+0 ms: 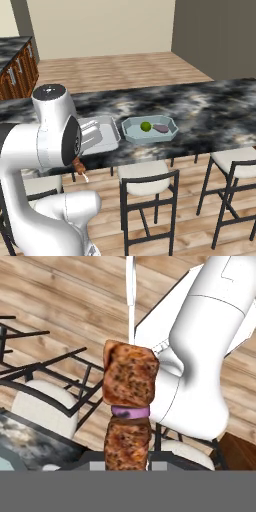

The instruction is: Place the cold items (eggplant and lime) from the fridge in one tupperware on the dining counter. Place the warm items (kebab skewer and hot dog) in the stove area in another tupperware.

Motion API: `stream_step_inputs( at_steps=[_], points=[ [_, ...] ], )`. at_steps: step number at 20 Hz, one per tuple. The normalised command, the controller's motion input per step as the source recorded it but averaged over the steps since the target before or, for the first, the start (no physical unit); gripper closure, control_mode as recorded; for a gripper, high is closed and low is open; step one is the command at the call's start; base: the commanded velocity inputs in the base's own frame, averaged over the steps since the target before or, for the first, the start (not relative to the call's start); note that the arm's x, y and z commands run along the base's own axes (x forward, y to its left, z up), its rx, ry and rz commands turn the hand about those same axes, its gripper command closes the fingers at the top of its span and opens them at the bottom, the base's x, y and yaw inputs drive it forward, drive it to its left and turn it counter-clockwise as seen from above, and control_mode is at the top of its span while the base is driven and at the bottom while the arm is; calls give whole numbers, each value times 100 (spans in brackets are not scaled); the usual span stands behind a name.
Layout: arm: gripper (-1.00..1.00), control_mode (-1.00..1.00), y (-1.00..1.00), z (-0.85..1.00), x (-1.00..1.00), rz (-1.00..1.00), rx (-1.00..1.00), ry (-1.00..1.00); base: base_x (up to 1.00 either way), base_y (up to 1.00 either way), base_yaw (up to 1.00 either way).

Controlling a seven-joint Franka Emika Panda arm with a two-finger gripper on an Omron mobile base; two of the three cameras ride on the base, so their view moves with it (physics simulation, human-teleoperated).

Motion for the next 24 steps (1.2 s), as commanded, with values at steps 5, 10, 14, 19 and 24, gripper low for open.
stream_step_inputs(
  at_steps=[5, 10, 14, 19, 24],
  points=[
    [100, 100, 0, 0, 0, 0, 0, 0, 74, 0, 21],
    [100, -100, 0, -14, 85, 28, -22, 31, 0, 0, 0],
    [100, -100, 14, -17, 93, 35, -31, 40, 0, 0, 0],
    [100, -100, 21, -21, 90, 30, -14, 19, 0, 0, 0],
    [100, -100, 8, -16, 73, 37, -4, 11, 0, 0, 0]
  ],
)
